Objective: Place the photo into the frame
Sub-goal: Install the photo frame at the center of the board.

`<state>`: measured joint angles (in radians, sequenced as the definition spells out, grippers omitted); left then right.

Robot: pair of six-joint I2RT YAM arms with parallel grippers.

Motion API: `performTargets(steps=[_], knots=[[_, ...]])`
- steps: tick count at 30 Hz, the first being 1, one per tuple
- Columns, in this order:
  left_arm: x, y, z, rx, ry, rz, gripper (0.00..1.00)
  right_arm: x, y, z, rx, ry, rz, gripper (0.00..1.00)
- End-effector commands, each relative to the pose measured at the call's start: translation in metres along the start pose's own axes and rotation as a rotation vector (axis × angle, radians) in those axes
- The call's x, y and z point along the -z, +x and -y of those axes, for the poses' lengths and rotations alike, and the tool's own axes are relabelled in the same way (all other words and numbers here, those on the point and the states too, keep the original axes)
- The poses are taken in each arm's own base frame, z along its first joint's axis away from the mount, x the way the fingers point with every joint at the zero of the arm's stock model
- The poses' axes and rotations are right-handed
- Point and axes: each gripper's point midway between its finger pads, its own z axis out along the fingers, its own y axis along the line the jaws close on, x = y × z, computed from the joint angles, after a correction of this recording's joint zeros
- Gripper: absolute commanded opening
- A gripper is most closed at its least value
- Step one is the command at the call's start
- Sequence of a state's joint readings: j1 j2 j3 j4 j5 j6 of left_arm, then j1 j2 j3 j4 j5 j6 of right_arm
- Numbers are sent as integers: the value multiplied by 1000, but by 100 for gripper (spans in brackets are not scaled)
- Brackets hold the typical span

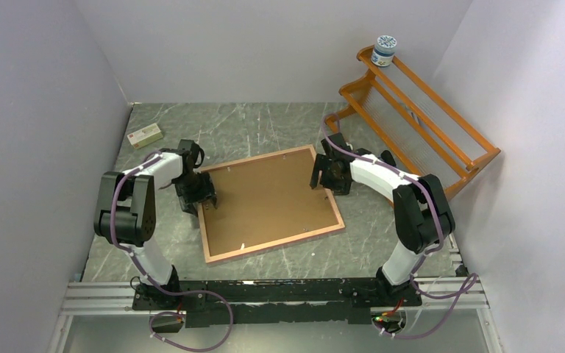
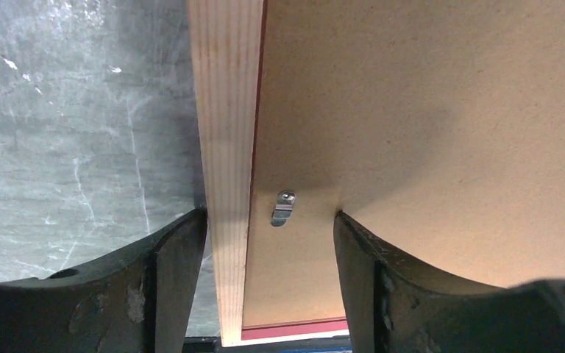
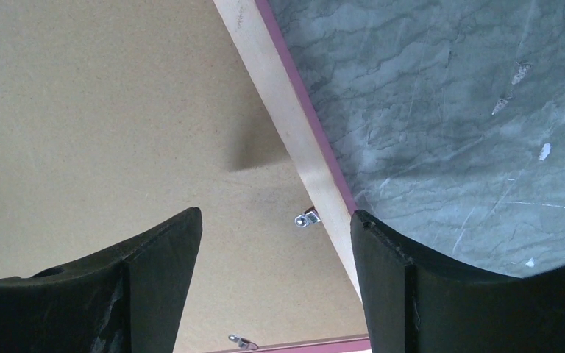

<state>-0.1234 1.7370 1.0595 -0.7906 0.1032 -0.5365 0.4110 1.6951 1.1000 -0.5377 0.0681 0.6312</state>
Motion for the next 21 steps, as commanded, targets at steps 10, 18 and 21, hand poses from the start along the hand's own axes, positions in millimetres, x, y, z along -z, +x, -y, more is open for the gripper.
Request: performTargets(steps=[10,18,21], knots=[[-12,-31,-4,-45,-72,79,47,-8,3,3,1,5,-6,76],[-13,-24,-9,-43,-84,58,29,-11,3,2,1,4,-13,75],[-13,-26,-14,-32,-118,69,23,-11,3,1,1,0,-14,75]])
